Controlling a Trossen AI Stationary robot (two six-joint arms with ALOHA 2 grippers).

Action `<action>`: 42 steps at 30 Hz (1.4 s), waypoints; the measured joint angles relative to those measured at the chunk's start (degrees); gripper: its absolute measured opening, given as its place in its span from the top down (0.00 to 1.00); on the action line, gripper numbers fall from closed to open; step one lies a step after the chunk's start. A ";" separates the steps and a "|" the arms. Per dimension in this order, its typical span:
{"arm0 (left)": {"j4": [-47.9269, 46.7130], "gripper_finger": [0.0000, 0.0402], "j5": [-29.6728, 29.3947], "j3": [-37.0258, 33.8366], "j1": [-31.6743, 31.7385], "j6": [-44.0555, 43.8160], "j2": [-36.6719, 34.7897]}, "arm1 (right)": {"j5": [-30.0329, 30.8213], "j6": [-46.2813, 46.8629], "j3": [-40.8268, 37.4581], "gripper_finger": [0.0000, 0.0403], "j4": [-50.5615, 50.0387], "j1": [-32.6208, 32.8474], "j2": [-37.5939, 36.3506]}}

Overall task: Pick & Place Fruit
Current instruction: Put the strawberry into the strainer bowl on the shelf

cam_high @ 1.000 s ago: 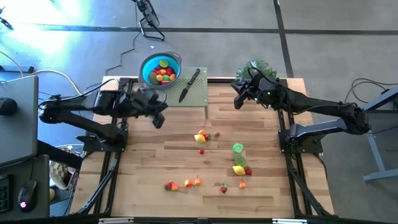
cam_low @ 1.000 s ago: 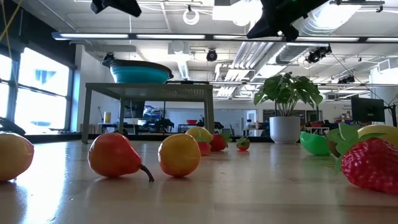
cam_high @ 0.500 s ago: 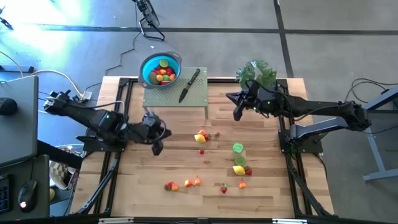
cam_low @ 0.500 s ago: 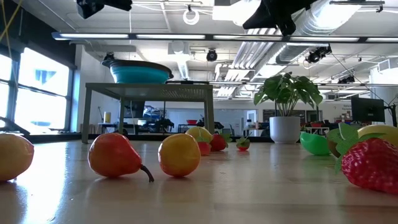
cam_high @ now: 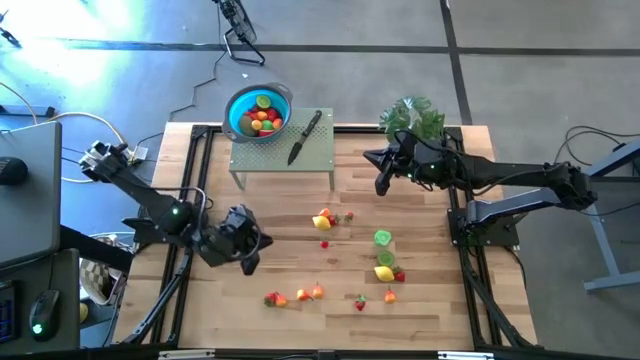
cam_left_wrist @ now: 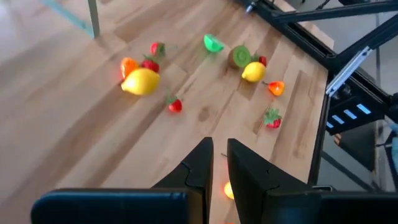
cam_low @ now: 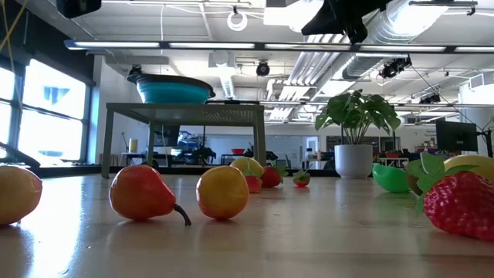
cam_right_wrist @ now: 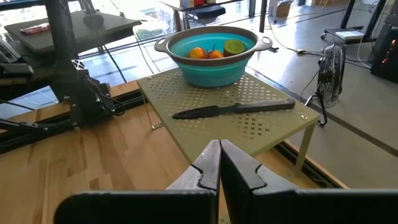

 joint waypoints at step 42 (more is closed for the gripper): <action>-15.06 1.00 32.61 13.94 -8.58 -49.58 27.04 | -7.59 -0.25 0.00 0.99 -6.48 0.00 0.00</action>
